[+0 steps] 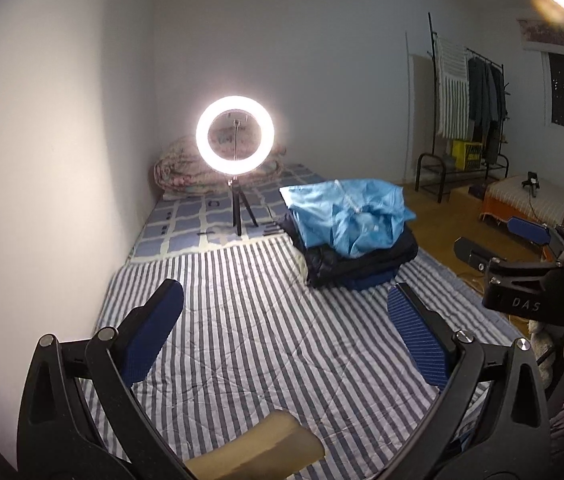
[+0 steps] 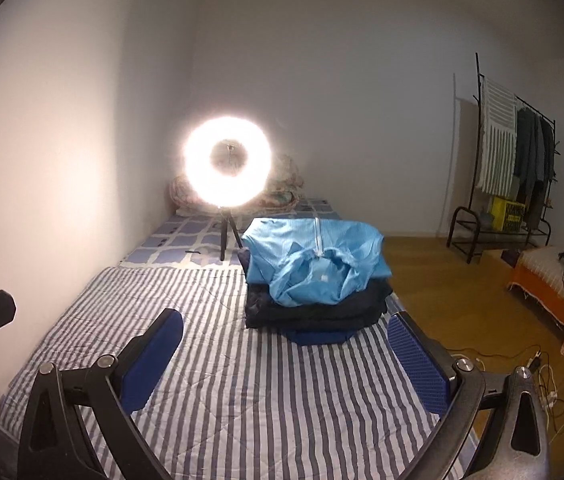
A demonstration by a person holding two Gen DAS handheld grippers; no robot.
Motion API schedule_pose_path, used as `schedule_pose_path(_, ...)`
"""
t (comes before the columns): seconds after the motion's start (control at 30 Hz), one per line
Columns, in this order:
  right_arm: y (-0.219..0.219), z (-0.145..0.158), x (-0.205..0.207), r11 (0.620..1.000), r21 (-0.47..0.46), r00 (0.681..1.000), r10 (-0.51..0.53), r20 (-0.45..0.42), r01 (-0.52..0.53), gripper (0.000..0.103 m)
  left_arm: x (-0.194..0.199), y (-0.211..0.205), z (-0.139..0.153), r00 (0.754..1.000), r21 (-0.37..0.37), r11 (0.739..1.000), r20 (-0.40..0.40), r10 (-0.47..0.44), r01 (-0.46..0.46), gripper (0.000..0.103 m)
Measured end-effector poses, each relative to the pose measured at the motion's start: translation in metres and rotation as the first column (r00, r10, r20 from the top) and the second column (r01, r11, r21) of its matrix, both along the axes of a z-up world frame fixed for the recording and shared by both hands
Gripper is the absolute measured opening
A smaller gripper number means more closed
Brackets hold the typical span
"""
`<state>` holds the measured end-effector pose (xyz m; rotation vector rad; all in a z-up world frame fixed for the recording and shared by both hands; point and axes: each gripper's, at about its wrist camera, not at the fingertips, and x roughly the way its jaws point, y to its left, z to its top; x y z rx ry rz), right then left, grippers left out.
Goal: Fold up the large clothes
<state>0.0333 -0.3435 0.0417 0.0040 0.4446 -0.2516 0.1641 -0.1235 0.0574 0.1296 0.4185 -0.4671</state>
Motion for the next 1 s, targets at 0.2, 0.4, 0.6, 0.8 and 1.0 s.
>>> schedule_pose_path(0.2,-0.007,-0.018,0.004,1.0,-0.006,1.0,-0.022,0.008,0.022,0.103,0.022,-0.007,-0.026,0.999,0.033,0.999,-0.041,0.021,-0.02,0.103)
schedule_pose_path(0.4,-0.01,-0.029,0.011,1.0,-0.012,0.999,-0.024,-0.04,0.023,0.103,0.034,-0.012,-0.046,0.996,0.058,0.998,-0.079,0.028,-0.023,0.103)
schedule_pose_path(0.6,-0.017,-0.034,0.014,0.999,0.032,0.997,-0.037,-0.066,0.039,0.103,0.04,-0.013,-0.056,0.994,0.067,0.997,-0.105,0.036,-0.029,0.103)
schedule_pose_path(0.8,-0.02,-0.036,0.012,0.998,0.038,0.996,-0.049,-0.073,0.052,0.103,0.041,-0.013,-0.055,0.994,0.068,0.997,-0.107,0.034,-0.027,0.103)
schedule_pose_path(1.0,-0.021,-0.037,0.011,0.997,0.045,0.996,-0.052,-0.076,0.056,0.103,0.039,-0.011,-0.056,0.992,0.072,0.997,-0.117,0.044,-0.035,0.103)
